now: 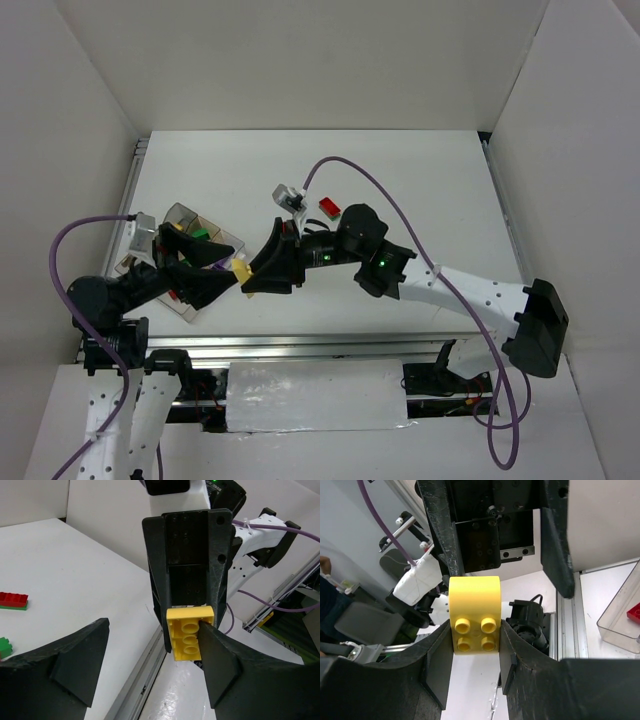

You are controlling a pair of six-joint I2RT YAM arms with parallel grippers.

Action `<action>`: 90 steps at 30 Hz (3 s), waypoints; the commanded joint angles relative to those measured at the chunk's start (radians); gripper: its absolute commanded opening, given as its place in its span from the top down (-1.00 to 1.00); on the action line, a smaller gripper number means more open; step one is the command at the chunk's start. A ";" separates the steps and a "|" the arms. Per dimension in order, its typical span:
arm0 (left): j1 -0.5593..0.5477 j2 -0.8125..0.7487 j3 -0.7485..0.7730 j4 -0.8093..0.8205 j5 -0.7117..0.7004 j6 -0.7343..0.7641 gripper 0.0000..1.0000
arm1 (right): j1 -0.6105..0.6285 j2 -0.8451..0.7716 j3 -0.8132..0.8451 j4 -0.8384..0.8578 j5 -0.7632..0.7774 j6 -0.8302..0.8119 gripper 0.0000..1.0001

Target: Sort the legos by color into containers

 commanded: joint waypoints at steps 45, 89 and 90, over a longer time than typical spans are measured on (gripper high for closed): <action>-0.008 0.014 0.005 0.210 0.050 -0.141 -0.24 | 0.000 0.021 0.020 0.102 0.027 -0.056 1.00; 0.120 0.909 0.479 -0.689 -1.530 0.062 1.00 | -0.264 -0.255 -0.420 -0.096 0.275 -0.112 -0.99; 0.121 0.958 0.487 -0.695 -1.540 0.054 0.97 | -0.264 -0.260 -0.425 -0.099 0.277 -0.117 -0.99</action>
